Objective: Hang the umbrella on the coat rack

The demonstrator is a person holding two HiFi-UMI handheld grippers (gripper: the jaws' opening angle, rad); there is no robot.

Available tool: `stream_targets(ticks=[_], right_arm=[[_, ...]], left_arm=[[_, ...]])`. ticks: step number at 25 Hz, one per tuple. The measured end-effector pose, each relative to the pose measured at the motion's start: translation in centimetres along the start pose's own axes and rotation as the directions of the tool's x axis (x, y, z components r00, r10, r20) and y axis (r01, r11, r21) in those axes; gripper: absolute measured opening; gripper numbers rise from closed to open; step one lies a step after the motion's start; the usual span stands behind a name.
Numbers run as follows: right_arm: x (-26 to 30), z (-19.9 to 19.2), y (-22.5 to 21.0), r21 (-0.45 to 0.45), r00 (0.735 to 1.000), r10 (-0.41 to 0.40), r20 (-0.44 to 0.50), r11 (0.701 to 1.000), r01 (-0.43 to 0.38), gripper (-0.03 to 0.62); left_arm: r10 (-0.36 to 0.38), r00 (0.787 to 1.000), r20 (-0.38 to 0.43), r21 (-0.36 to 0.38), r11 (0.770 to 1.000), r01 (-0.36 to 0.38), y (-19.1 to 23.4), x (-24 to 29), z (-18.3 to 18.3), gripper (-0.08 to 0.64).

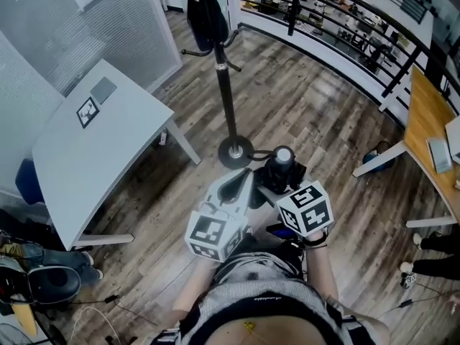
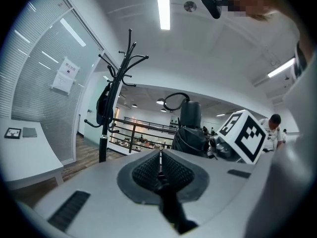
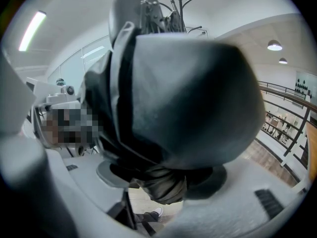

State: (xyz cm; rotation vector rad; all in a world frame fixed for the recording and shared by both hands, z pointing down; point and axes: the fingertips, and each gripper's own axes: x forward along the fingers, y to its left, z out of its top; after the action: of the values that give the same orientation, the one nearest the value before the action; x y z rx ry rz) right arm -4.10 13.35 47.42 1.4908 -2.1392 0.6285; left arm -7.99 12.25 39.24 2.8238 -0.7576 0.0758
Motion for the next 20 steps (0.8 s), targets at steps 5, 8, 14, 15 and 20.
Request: stream_targets(ticks=[5, 8, 14, 15, 20], right_arm=[[0.8, 0.6, 0.4, -0.014, 1.000, 0.014, 0.001, 1.000, -0.014, 0.276], [1.4, 0.8, 0.6, -0.018, 1.000, 0.016, 0.000, 1.000, -0.016, 0.276], [1.6, 1.1, 0.6, -0.020, 1.000, 0.017, 0.002, 1.000, -0.017, 0.276], [1.6, 1.2, 0.6, -0.021, 1.000, 0.014, 0.002, 1.000, -0.014, 0.276], [1.7, 1.5, 0.0, -0.020, 1.000, 0.003, 0.002, 1.000, -0.003, 0.276]], left_arm=[[0.033, 0.999, 0.013, 0.002, 0.999, -0.033, 1.4, -0.6, 0.3, 0.011], [0.040, 0.999, 0.006, 0.002, 0.999, -0.040, 2.0, -0.6, -0.1, 0.011], [0.030, 0.999, 0.016, 0.000, 1.000, -0.030, 2.1, -0.4, 0.2, 0.009], [0.031, 0.999, 0.015, 0.002, 1.000, -0.031, 2.1, -0.3, 0.3, 0.009], [0.041, 0.999, 0.025, 0.025, 0.999, -0.041, 2.7, 0.1, 0.4, 0.009]])
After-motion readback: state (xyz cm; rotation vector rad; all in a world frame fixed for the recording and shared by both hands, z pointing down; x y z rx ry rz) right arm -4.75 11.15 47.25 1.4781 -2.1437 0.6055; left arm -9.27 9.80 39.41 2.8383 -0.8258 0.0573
